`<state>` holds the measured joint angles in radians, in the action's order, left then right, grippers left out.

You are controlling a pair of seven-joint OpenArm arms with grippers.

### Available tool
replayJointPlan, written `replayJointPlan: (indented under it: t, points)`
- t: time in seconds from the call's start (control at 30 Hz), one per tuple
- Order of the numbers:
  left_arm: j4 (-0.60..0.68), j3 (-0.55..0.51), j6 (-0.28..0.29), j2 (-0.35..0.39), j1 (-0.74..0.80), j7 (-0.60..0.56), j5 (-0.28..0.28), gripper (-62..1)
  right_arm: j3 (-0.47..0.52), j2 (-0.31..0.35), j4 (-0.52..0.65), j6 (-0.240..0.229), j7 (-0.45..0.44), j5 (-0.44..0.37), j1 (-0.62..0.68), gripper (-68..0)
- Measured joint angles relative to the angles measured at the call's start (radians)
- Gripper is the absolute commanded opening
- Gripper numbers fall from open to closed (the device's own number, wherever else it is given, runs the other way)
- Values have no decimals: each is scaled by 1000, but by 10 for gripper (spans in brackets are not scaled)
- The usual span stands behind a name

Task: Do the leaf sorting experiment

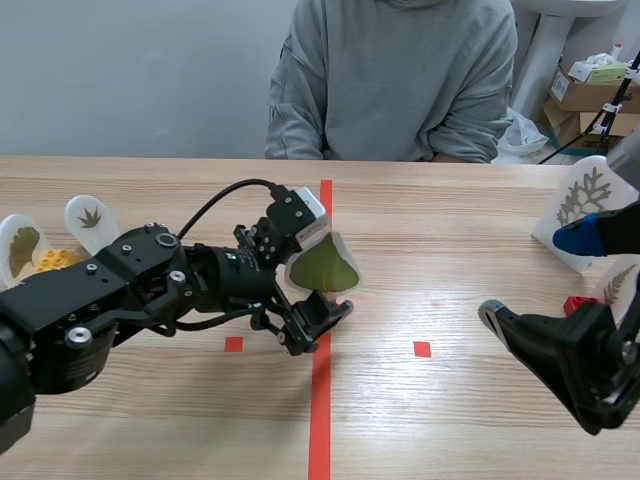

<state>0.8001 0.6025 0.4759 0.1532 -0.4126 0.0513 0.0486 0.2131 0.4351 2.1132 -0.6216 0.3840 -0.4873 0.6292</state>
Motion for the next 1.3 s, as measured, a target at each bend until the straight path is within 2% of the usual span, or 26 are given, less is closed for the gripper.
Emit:
replayJointPlan:
  t: [0.17, 0.5, 0.73, 0.93, 1.17, 1.3]
  points:
    - [1, -1, -9, -32, 0, -5, 0, -145, 0, 0, 0, 0, 0, 0, 0, -122]
    - [1, -8, -39, -14, 0, -25, 0, -419, 0, 0, 0, 0, 0, 0, 0, -122]
    - [1, -7, -38, -14, 0, -23, 0, -542, 0, 0, 0, 0, 0, 0, 0, -122]
    - [1, -7, -38, -14, 0, -19, 0, -571, 0, 0, 0, 0, 0, 0, 0, -122]
    - [4, -7, -38, -14, 4, -19, 0, -571, 0, 0, 0, 0, 0, 0, 0, -122]
    - [84, -11, -37, 19, 64, -22, 2, -571, 0, 0, 0, 0, 0, 0, 0, -122]
